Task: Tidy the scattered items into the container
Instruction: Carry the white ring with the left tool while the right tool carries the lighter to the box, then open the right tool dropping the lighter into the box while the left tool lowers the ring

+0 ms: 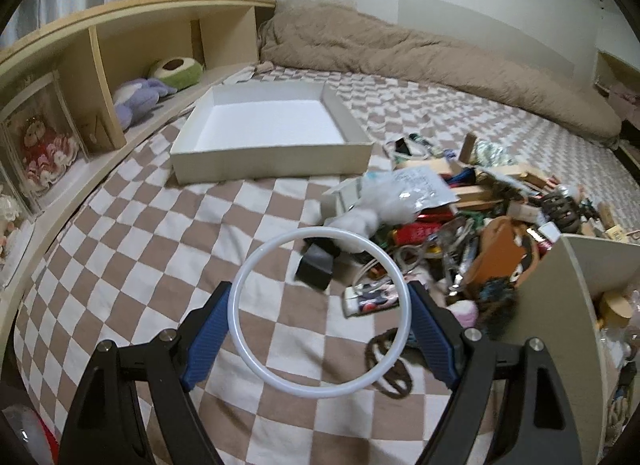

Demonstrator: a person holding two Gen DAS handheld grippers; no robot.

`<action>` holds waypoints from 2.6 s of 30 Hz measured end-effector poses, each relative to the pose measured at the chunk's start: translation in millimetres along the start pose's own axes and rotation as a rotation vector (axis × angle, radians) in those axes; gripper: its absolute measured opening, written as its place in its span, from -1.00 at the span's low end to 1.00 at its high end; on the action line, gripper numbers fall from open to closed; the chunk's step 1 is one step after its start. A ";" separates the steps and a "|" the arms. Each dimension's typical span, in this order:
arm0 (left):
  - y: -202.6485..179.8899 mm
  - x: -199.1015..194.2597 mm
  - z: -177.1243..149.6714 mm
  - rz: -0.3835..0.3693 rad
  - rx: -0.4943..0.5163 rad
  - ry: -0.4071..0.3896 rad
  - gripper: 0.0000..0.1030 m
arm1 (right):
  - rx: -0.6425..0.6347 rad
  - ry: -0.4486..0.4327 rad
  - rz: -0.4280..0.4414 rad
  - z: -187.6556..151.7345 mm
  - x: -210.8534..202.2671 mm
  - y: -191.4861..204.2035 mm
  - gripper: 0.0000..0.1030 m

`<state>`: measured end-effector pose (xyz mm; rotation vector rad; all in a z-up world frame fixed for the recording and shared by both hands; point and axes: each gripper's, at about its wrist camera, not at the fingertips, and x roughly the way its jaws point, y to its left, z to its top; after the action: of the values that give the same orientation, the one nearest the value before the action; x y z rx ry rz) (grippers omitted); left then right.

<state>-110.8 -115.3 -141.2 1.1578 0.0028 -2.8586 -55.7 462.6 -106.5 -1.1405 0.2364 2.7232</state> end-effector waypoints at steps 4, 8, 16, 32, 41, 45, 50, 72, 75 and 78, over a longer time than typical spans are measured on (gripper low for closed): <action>-8.1 -13.2 3.8 -0.030 0.017 -0.026 0.64 | -0.011 -0.036 0.028 2.9 -16.5 7.6 0.60; -16.5 -26.3 6.9 -0.063 0.032 -0.050 0.64 | -0.026 -0.082 0.056 6.2 -33.5 17.8 0.60; -40.9 -50.4 9.7 -0.142 0.067 -0.094 0.64 | -0.115 -0.105 0.125 1.3 -56.0 47.8 0.60; -79.8 -90.5 -3.7 -0.289 0.156 -0.110 0.64 | -0.323 -0.042 0.275 -41.7 -83.5 111.3 0.60; -101.5 -101.8 -27.4 -0.358 0.226 -0.071 0.64 | -0.600 0.069 0.291 -57.7 -85.4 135.6 0.60; -107.2 -107.8 -27.9 -0.371 0.251 -0.077 0.64 | -0.769 0.169 0.303 -69.6 -83.0 145.3 0.60; -113.9 -115.6 -29.5 -0.397 0.279 -0.087 0.64 | -0.949 0.310 0.335 -79.5 -75.7 149.9 0.60; -166.9 -153.1 -47.0 -0.585 0.432 -0.085 0.64 | -1.535 0.645 0.305 -100.9 -71.9 164.5 0.60; -169.9 -153.4 -48.5 -0.609 0.432 -0.070 0.64 | -1.556 0.692 0.326 -100.6 -71.8 163.1 0.60; -170.2 -151.6 -48.4 -0.613 0.428 -0.057 0.64 | -1.560 0.698 0.338 -97.9 -73.1 161.2 0.61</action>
<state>22.3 63.7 -74.0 1.3292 -0.3288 -3.5577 25.8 277.5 -109.6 -2.4120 -2.0537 2.2556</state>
